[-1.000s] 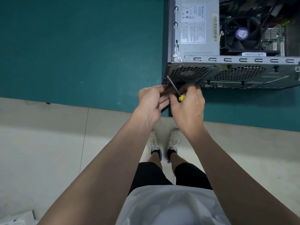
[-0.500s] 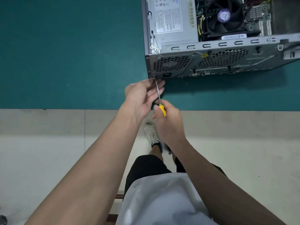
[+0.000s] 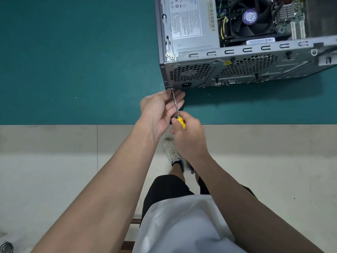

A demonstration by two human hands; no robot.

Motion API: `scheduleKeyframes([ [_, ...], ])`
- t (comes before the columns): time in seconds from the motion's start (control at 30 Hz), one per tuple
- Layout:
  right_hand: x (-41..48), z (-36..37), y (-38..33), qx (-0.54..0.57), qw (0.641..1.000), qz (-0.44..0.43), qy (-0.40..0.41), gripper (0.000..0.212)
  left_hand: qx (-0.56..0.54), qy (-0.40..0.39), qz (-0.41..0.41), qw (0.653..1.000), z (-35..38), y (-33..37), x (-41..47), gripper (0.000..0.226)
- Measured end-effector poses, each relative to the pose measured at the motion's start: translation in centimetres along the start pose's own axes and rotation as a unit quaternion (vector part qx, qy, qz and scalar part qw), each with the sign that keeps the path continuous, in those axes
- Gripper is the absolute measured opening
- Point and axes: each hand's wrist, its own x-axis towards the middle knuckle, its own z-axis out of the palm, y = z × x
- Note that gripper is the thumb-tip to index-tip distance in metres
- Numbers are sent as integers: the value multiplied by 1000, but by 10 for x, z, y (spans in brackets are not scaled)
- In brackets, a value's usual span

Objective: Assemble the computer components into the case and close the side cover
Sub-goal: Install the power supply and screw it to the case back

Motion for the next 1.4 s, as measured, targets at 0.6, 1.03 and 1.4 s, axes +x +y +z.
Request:
scheduleKeyframes([
  [0.6,6,-3,-3,-146,988,-59,13,18,-5,-9,10,1000,1,-1,-1,17],
  [1.03,15,-23,-3,207,963,111,-130,18,96,23,54,994,-3,-3,4,8],
  [1.4,6,5,8,420,886,194,-24,13,141,6,80,987,0,-5,5,11],
])
